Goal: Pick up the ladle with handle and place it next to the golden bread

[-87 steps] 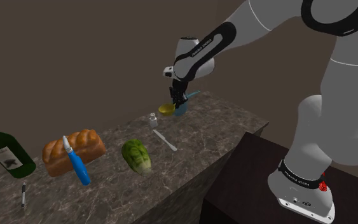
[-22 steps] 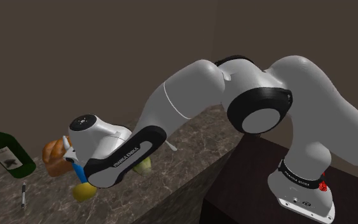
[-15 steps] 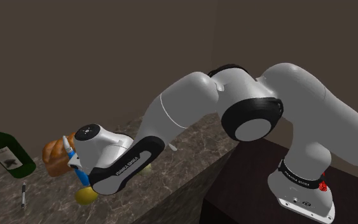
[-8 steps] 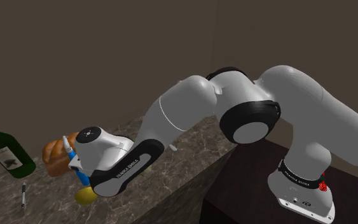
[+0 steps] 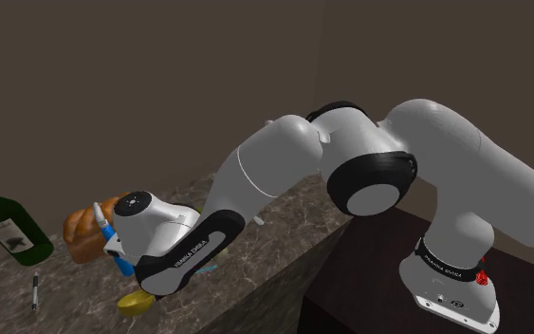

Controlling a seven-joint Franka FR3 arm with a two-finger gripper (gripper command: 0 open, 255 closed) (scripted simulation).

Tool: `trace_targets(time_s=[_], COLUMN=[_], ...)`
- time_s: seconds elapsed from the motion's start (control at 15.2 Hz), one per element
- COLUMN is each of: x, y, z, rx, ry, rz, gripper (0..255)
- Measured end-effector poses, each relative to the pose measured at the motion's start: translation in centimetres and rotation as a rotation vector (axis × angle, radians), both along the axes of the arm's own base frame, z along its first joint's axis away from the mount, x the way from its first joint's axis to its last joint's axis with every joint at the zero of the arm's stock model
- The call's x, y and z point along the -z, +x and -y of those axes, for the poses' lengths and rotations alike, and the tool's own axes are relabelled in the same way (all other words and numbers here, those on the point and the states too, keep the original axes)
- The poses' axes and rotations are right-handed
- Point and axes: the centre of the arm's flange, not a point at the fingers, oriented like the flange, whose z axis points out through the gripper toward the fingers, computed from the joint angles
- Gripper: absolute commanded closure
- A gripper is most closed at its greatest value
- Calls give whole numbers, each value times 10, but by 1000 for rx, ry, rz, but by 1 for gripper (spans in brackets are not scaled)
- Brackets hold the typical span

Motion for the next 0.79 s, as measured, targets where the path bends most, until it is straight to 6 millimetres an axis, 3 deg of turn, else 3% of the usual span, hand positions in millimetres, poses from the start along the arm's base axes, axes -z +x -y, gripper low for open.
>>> trace_targets(time_s=[0.13,0.4,0.79], x=[-6,-46,-49], y=[-1,-6,-9], z=[2,2,2], rx=[0,0,0], ry=[-1,0,0], rz=[-1,1,0], gripper=[0,0,0])
